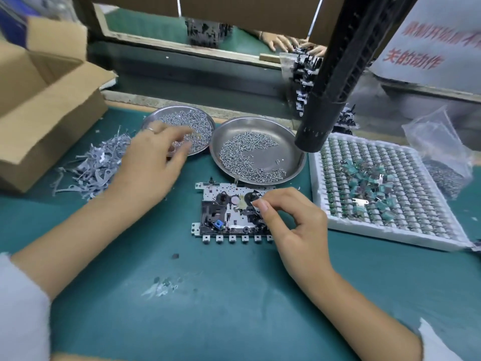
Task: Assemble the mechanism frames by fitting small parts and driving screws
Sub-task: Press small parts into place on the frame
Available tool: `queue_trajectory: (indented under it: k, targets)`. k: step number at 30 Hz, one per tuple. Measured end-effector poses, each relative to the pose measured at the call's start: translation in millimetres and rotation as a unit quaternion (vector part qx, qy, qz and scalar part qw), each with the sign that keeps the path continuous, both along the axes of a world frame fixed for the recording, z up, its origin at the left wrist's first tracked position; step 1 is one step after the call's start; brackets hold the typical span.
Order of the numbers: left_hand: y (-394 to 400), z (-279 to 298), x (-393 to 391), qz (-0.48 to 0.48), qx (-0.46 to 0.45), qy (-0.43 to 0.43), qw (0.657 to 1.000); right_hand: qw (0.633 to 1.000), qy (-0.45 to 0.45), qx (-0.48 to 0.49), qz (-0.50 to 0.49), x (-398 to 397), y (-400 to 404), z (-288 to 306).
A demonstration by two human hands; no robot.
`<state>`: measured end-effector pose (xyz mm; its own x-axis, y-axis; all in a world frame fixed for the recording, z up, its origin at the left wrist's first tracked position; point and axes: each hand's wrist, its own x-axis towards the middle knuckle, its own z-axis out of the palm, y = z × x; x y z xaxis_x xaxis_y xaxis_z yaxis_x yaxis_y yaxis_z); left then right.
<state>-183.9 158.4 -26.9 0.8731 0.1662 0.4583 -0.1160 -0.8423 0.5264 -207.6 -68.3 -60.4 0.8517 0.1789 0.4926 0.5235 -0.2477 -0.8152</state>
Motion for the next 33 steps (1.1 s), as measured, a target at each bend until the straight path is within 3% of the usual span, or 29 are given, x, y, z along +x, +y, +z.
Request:
queue_trajectory:
  k: [3,7,13,19,25,28,31,33]
  targets:
    - [14,-2,25,0.052,0.102,0.123,0.986,1.000,-0.003,0.001,0.007,0,0,-1]
    - [10,0,36,0.068,0.125,0.142,0.980,1.000,-0.007,0.005,0.012,1,0,-1]
    - [10,-3,39,0.129,0.191,0.105,0.967,1.000,-0.009,0.000,0.016,2,1,-1]
    - [10,-12,35,0.103,0.154,-0.017,0.983,1.000,-0.018,-0.011,0.006,3,-1,-2]
    - [6,-10,34,0.051,0.047,-0.045,0.997,0.987,-0.116,-0.084,-0.071,22,2,19]
    - [2,-6,31,0.043,-0.028,-0.069,0.996,0.966,-0.040,-0.245,-0.075,54,2,39]
    - [-6,-2,24,0.030,-0.230,-0.023,0.973,0.899,0.092,-0.425,-0.052,80,9,46]
    - [-17,1,16,-0.008,-0.409,0.025,0.912,0.892,0.117,-0.433,-0.053,87,17,45]
